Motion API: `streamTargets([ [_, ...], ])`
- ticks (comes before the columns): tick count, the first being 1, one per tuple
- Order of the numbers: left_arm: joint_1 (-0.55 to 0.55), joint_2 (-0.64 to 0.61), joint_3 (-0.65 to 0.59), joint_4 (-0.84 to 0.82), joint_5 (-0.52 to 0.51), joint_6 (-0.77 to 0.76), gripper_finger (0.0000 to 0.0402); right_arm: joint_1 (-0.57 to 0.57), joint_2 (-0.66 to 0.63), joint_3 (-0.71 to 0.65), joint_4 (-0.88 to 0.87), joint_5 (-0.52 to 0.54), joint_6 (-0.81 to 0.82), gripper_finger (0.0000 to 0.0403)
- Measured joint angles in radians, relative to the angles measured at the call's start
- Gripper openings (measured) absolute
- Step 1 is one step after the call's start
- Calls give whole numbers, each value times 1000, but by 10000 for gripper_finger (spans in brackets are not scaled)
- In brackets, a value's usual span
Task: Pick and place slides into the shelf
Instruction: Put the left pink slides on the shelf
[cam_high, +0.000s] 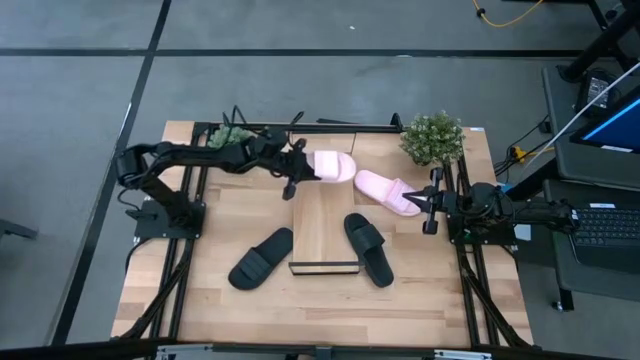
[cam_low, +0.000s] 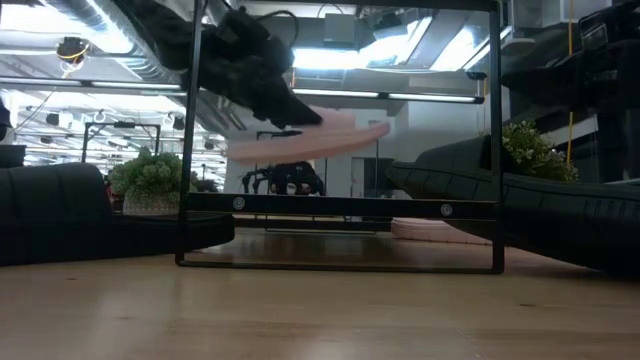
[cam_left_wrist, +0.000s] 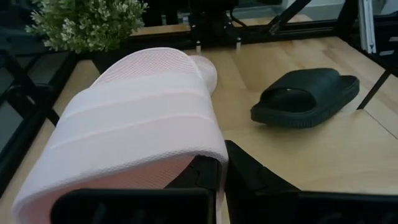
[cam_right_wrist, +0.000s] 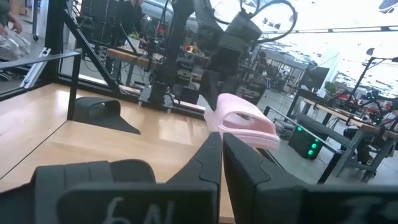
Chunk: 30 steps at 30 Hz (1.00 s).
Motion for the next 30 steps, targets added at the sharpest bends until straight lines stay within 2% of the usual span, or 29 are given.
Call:
streamTargets([
  [8, 17, 35, 29, -7, 15, 69, 2, 0, 0, 0, -22, -1, 4, 19],
  [15, 16, 36, 29, -6, -14, 73, 2, 0, 0, 0, -24, 0, 4, 19],
  [26, 18, 170, 31, 138, -15, 65, 2, 0, 0, 0, -20, -1, 5, 19],
  [30, 29, 182, 69, 131, -14, 65, 2, 0, 0, 0, -20, -1, 4, 19],
])
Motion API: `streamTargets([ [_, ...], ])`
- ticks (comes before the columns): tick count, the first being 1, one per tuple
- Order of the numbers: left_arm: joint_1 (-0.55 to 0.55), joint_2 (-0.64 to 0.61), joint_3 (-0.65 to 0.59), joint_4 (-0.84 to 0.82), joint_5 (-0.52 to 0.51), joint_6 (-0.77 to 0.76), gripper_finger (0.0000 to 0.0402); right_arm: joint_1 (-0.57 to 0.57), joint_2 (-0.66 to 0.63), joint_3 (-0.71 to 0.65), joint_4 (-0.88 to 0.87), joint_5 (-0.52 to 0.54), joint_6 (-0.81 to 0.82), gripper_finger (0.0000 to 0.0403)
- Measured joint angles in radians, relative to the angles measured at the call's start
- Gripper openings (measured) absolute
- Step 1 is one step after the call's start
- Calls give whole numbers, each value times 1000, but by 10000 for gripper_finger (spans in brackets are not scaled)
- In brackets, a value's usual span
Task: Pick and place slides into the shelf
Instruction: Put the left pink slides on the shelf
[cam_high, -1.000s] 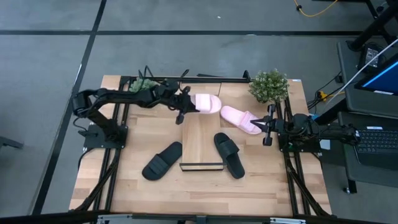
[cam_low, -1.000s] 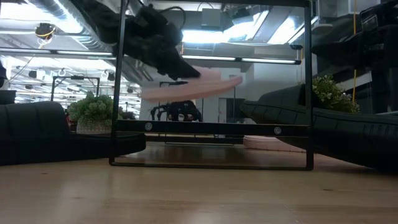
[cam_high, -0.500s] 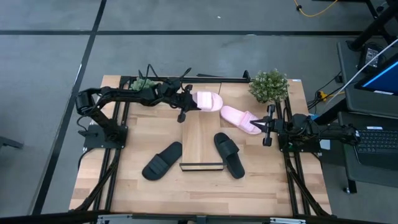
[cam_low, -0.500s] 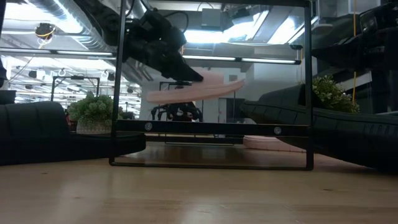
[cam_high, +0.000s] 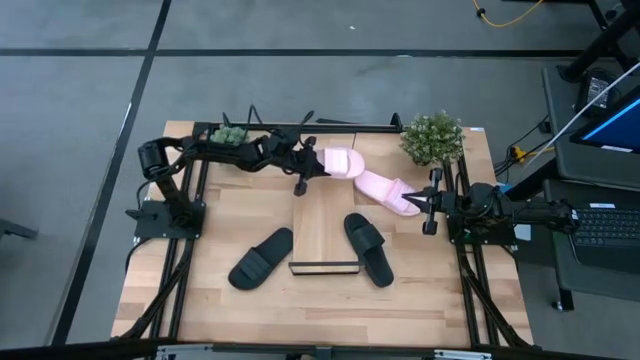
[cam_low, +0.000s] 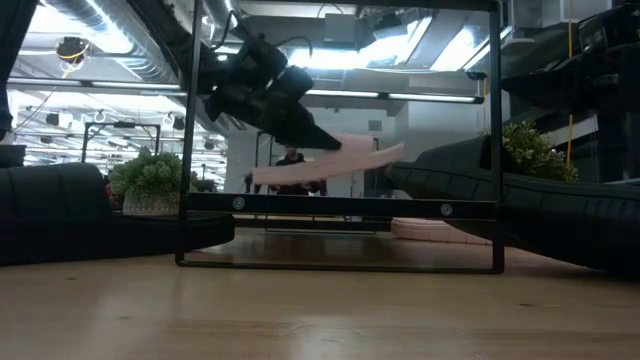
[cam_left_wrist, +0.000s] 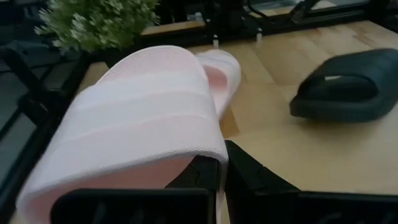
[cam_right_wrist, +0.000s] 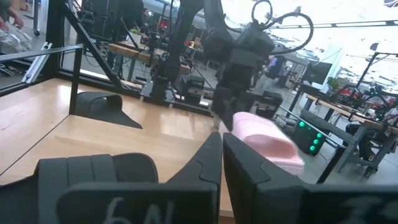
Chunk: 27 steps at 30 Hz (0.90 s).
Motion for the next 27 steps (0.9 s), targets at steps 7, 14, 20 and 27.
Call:
streamTargets([
  [7, 11, 0, 82, -131, 6, 16, 2, 0, 0, 0, -3, 0, -1, 19],
  [14, 11, 0, 90, -159, 7, 35, 2, 0, 0, 0, -4, 0, -3, 19],
  [20, 11, 50, 90, -139, -7, 34, 2, 0, 0, 0, -4, 0, -1, 19],
  [27, 17, 80, 90, -105, -48, 41, 2, 0, 0, 0, -5, 0, 0, 19],
])
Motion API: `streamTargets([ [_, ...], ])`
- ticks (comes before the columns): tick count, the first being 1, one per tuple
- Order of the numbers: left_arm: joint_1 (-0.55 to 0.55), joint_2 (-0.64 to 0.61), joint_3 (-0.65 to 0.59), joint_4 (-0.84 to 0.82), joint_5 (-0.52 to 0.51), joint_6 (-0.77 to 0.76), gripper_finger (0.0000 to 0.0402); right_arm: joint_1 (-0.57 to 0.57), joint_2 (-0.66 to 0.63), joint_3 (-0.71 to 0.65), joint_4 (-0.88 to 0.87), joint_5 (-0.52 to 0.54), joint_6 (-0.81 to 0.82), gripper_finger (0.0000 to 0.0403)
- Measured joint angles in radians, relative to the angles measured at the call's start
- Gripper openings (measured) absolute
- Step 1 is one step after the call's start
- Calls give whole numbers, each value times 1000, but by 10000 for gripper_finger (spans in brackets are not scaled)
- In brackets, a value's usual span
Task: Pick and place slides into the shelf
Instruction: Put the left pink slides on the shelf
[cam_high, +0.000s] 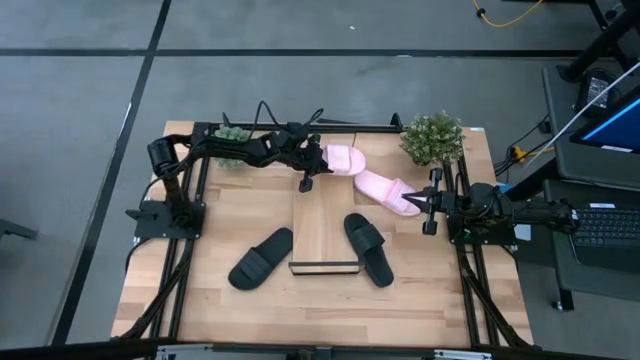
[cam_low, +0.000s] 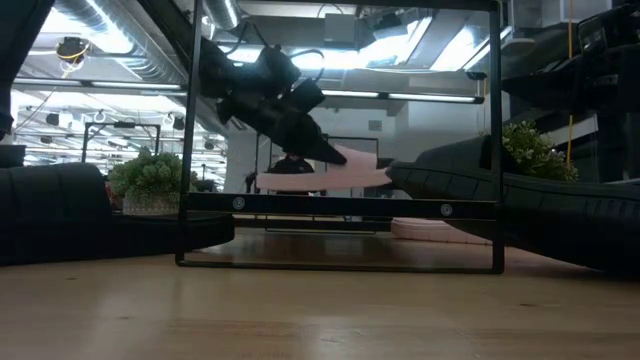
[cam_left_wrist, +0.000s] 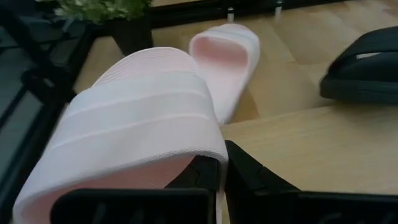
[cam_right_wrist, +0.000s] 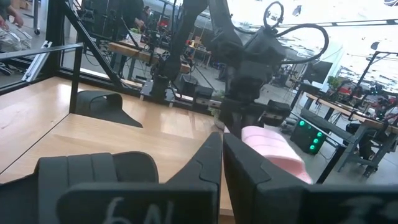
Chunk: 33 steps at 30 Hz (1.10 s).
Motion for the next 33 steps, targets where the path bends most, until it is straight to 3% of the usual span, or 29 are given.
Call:
streamTargets([
  [33, 31, 33, 0, -1, 28, 19, 2, 0, 0, 0, 0, 0, 2, 19],
])
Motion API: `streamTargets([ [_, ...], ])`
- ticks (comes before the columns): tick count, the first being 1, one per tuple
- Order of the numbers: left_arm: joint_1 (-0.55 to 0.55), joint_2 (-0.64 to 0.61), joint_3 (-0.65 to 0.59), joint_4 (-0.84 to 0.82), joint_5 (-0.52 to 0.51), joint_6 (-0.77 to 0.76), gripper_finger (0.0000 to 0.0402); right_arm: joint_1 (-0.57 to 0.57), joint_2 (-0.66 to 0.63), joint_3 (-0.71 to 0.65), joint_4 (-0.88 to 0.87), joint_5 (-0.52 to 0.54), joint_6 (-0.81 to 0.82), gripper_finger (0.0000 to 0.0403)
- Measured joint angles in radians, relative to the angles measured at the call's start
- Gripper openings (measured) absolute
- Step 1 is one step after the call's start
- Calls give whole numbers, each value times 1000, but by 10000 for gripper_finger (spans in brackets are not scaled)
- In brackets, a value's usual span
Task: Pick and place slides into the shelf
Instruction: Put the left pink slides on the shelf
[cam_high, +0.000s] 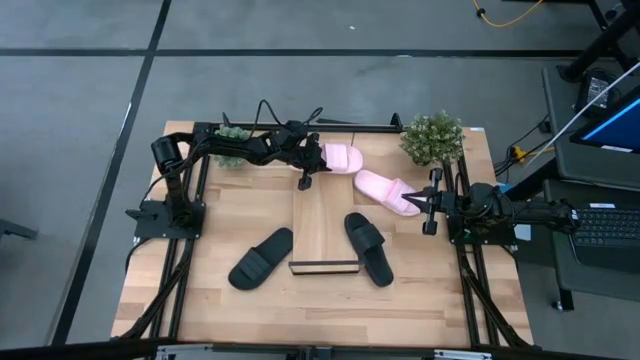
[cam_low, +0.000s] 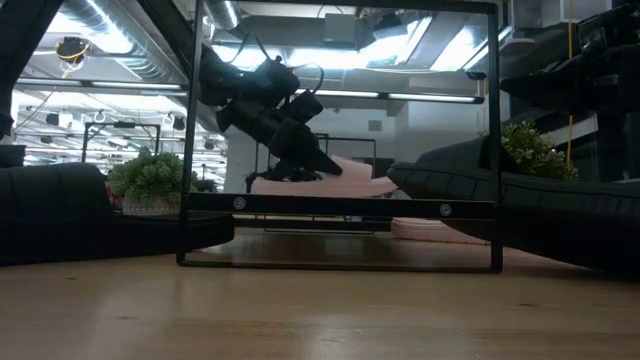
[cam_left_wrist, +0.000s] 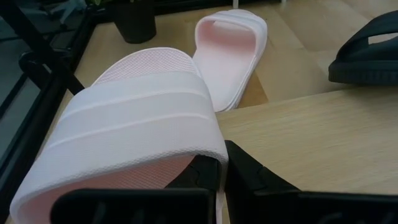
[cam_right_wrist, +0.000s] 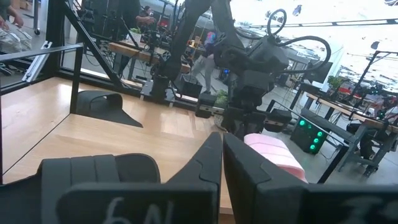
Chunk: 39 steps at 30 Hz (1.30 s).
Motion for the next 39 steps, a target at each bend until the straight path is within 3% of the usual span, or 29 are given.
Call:
streamTargets([
  [39, -13, 60, 0, 35, -40, -30, 29, 0, 0, 0, -1, 0, -2, 19],
])
